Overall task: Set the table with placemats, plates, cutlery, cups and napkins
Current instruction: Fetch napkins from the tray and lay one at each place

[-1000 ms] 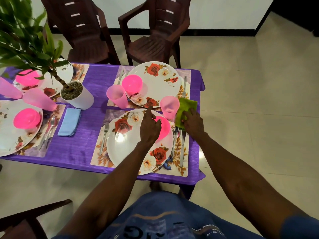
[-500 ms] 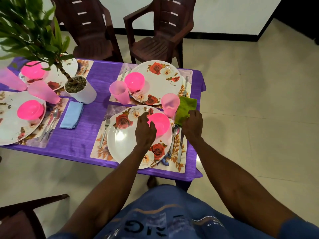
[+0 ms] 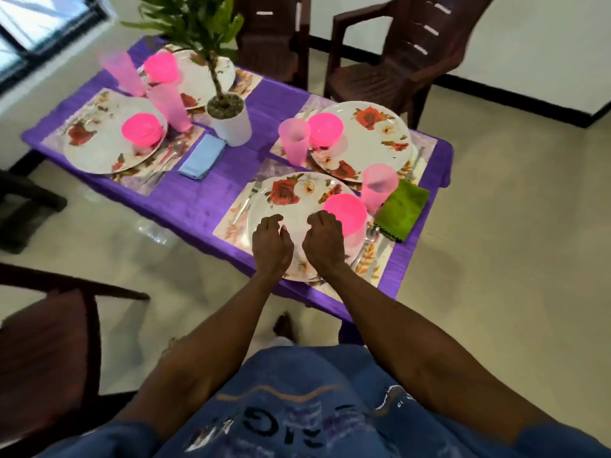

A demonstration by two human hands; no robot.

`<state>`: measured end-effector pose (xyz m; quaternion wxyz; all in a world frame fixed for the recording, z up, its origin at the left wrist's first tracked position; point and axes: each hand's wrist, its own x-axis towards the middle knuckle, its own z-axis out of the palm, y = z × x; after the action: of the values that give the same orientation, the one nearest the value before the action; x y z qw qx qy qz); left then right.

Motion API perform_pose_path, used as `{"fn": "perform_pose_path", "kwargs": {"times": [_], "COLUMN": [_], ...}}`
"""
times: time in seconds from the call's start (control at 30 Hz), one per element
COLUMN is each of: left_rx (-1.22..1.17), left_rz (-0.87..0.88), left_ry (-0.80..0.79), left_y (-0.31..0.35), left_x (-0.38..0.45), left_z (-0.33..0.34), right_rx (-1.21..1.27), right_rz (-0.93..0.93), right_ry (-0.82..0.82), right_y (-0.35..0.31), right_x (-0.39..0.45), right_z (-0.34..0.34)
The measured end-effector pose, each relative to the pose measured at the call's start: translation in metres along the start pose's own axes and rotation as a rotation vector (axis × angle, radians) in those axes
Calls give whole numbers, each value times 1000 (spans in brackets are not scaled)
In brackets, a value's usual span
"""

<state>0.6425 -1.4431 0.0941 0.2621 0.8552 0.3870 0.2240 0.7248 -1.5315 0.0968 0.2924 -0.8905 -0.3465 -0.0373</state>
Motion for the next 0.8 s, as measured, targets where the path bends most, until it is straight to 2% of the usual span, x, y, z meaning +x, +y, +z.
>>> {"fn": "perform_pose_path", "kwargs": {"times": [0.23, 0.53, 0.63, 0.8], "left_rx": [148, 243, 296, 391], "left_rz": [-153, -315, -380, -540], "left_ry": [42, 115, 58, -103], "left_y": [-71, -221, -276, -348], "left_x": [13, 49, 61, 64], "left_z": [-46, -116, -146, -208], "right_rx": [-3, 0, -15, -131], "right_rz": [-142, -372, -435, -641], "right_ry": [-143, -350, -462, -666], "right_y": [-65, -203, -258, -334], "right_x": [12, 42, 51, 52], "right_z": [41, 149, 189, 236]}}
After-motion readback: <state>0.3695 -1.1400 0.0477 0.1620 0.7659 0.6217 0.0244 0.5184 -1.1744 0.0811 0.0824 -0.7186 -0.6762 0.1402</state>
